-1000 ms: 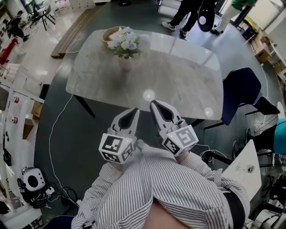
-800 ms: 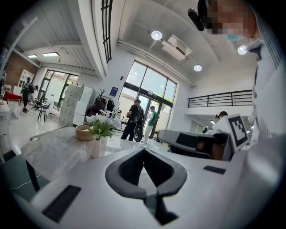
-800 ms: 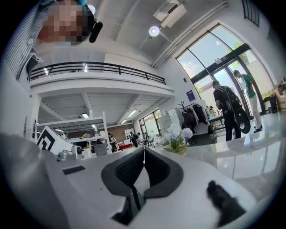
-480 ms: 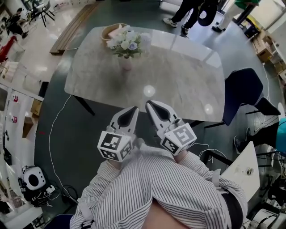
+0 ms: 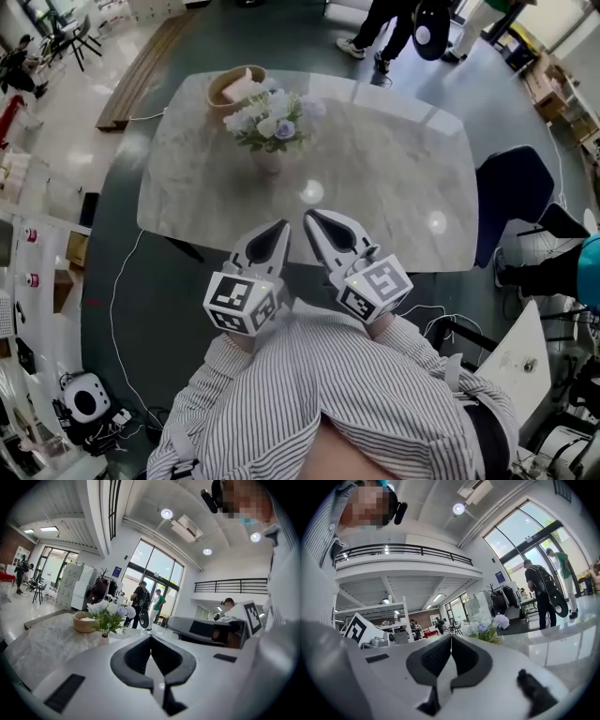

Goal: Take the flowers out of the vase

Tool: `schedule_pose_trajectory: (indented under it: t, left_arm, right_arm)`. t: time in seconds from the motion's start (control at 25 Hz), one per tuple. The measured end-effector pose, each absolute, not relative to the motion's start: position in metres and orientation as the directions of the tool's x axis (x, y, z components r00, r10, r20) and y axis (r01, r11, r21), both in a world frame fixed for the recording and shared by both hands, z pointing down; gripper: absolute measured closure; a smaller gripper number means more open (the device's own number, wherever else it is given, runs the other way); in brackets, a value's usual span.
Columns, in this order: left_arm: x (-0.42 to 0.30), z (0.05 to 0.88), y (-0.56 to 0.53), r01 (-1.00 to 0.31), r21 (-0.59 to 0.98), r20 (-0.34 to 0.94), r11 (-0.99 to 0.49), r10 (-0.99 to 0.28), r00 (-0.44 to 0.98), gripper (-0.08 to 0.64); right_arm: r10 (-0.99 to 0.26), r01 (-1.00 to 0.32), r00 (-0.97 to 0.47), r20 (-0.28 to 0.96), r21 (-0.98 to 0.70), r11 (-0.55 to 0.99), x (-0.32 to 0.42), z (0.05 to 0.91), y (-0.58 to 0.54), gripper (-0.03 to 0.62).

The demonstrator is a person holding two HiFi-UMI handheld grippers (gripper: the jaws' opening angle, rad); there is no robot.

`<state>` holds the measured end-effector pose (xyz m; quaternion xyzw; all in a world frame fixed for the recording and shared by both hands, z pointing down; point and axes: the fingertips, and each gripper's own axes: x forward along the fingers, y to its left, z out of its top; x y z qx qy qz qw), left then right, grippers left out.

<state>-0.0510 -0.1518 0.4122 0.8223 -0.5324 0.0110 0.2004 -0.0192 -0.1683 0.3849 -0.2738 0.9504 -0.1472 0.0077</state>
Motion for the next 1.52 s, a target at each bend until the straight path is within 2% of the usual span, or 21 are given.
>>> schedule_pose_trajectory:
  t: [0.8,1.12,1.52]
  left_arm:
    - [-0.128,0.389,-0.286,-0.834,0.289,0.200,-0.471,-0.822,0.533,0.548]
    - [-0.136,0.383,-0.305,-0.799,0.251,0.185,-0.547,-0.783,0.594,0.548]
    - [-0.121,0.396,-0.302,-0.762,0.282,0.198,-0.584,-0.741,0.641,0.548]
  right_arm:
    - [-0.631,-0.620,-0.775,0.038,-0.237,0.748,-0.093,0.361,-0.295,0.577]
    - [-0.680,-0.667,-0.733,0.017,-0.215,0.713,-0.105,0.359,-0.306,0.577]
    - [-0.702,-0.688,-0.711,0.036,-0.241,0.684,-0.091,0.375,-0.297,0.577]
